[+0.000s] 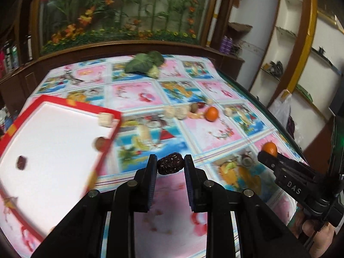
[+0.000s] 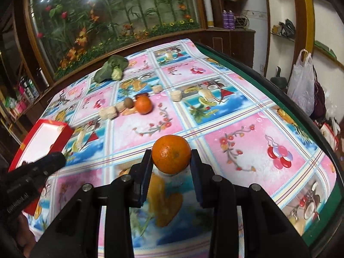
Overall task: Organize fruits
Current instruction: 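Carry the orange with the right tool while the left tool carries the date over the tray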
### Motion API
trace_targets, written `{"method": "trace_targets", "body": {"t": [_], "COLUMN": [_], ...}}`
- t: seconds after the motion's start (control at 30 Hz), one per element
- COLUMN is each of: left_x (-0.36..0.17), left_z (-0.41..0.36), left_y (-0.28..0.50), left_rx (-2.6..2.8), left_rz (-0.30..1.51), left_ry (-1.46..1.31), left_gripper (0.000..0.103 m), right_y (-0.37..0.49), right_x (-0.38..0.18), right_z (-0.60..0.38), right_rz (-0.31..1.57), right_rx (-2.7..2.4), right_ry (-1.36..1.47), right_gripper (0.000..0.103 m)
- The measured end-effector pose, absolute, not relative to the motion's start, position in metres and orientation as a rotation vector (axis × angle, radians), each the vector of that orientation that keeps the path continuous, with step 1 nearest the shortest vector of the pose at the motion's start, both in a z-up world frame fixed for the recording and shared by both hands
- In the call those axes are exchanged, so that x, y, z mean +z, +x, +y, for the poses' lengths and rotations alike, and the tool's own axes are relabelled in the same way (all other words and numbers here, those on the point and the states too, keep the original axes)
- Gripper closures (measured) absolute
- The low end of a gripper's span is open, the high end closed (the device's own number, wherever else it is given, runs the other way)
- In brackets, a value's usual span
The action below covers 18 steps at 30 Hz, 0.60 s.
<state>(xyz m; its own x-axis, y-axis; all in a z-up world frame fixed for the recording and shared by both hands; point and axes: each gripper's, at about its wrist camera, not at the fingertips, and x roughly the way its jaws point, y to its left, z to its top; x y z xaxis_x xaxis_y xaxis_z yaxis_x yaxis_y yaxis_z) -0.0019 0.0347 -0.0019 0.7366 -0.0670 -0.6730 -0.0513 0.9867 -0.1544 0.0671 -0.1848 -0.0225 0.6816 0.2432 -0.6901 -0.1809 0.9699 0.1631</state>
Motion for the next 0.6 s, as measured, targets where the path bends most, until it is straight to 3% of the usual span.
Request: {"method": "trace_targets", "body": {"t": [0.6], "left_x": [-0.003], "left_z": [0.160], "left_y": [-0.039], "left_rx": [0.249], "left_rz": [0.700], "left_ry": [-0.273], "left_gripper": [0.079], "right_y": [0.039], "right_x": [-0.008], "right_z": [-0.075], "right_rz": [0.772], "right_rx": [0.464], "right_ry": [-0.029], "right_gripper": [0.067]}}
